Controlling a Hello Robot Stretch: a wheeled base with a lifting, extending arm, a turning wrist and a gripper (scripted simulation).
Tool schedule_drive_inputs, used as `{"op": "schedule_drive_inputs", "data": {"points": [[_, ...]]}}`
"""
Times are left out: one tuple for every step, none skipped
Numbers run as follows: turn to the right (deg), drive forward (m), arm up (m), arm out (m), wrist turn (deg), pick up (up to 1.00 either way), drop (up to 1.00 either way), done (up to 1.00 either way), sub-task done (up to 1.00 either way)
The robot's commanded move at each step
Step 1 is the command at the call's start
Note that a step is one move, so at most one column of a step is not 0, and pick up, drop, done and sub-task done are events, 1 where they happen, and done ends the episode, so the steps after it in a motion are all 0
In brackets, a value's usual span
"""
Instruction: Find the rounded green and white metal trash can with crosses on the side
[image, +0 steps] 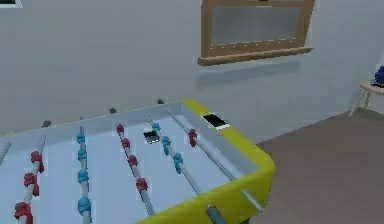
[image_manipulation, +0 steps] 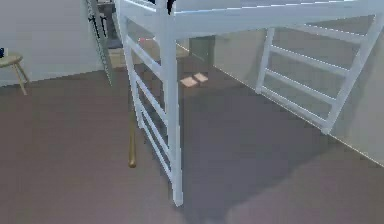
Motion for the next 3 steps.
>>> {"op": "schedule_drive_inputs", "data": {"points": [[45.0,0.00,0.00,0.00,0.0,0.00,0.00,0.00,0.00],[15.0,0.00,0.00,0.00,0.0,0.00,0.00,0.00,0.00],[0.0,0.60,0.00,0.00,0.0,0.00,0.00,0.00,0.00]]}}
